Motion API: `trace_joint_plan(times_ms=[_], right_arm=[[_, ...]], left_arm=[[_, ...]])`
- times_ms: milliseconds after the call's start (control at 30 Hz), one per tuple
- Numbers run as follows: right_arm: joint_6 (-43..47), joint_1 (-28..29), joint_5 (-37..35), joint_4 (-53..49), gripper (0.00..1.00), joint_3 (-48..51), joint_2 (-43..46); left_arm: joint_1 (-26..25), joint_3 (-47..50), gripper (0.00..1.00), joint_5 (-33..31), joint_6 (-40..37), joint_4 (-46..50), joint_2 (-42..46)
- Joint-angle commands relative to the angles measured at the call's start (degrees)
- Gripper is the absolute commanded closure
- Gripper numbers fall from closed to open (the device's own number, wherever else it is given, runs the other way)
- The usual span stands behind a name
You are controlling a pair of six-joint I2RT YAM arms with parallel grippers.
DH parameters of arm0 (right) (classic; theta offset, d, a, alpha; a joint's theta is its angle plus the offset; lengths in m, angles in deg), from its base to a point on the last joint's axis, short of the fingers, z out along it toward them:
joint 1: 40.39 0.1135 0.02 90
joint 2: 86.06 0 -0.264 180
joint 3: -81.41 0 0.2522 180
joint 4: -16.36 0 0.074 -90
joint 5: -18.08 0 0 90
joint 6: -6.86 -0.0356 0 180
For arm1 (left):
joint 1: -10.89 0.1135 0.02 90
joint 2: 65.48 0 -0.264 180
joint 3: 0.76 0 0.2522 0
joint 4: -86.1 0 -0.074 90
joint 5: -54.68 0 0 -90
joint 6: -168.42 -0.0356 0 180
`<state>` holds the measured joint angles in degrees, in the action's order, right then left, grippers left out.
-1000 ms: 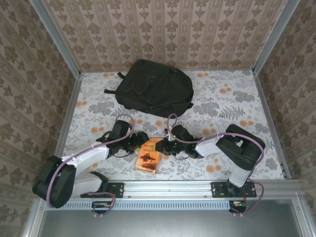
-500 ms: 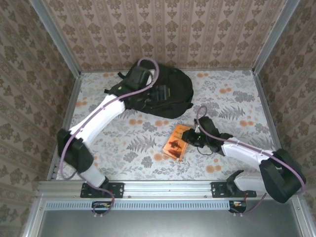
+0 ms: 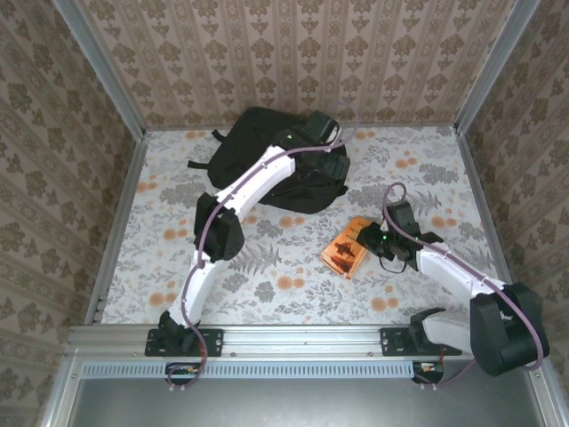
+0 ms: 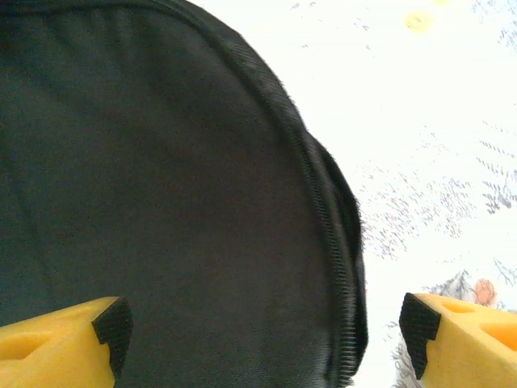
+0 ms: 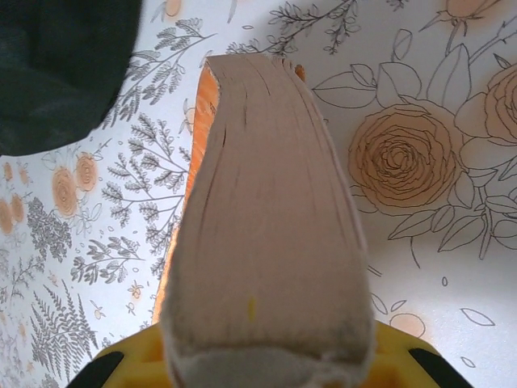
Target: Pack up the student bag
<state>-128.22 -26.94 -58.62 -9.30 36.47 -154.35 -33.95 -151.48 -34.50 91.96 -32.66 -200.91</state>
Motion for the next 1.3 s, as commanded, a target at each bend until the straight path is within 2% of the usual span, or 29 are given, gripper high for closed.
trace_joint_plan(times_ms=[0,267,633,867,1000,1200,1233,1267], right_arm=[[2.01,-1.46,1.8,-0.95,1.0,-0.92,-1.01],[2.19,-3.96,5.22,0.95,1.0,0.72,-1.93],[1.93,-4.5,7.15,4.29,1.0,2.22,-5.5],[1.22,-4.53,7.88,5.46,1.0,2.7,-5.76],[1.05,-4.56,7.63,5.36,1.0,2.86,-5.02],[0.71,-4.53,6.78,4.6,1.0,2.7,-2.9],[0.61,-4.5,6.23,4.17,1.0,2.66,-1.8],[0.61,-4.53,5.64,3.41,1.0,2.49,-0.98]], left_arm=[[-0.68,-3.69,0.1,-0.16,-4.81,2.19,-1.19],[-0.91,-4.75,0.14,-2.24,-4.66,3.8,-4.32],[-1.43,-5.26,0.16,0.04,-3.96,4.37,-4.98],[-0.34,-5.3,0.24,-2.37,-4.05,4.89,-6.26],[0.27,-5.35,0.41,-1.81,-4.55,4.86,-6.64],[0.46,-5.33,0.95,1.72,-5.04,3.95,-4.84],[0.62,-5.11,1.0,1.81,-5.08,3.77,-4.08],[0.7,-4.88,1.0,1.5,-5.15,3.57,-3.25]])
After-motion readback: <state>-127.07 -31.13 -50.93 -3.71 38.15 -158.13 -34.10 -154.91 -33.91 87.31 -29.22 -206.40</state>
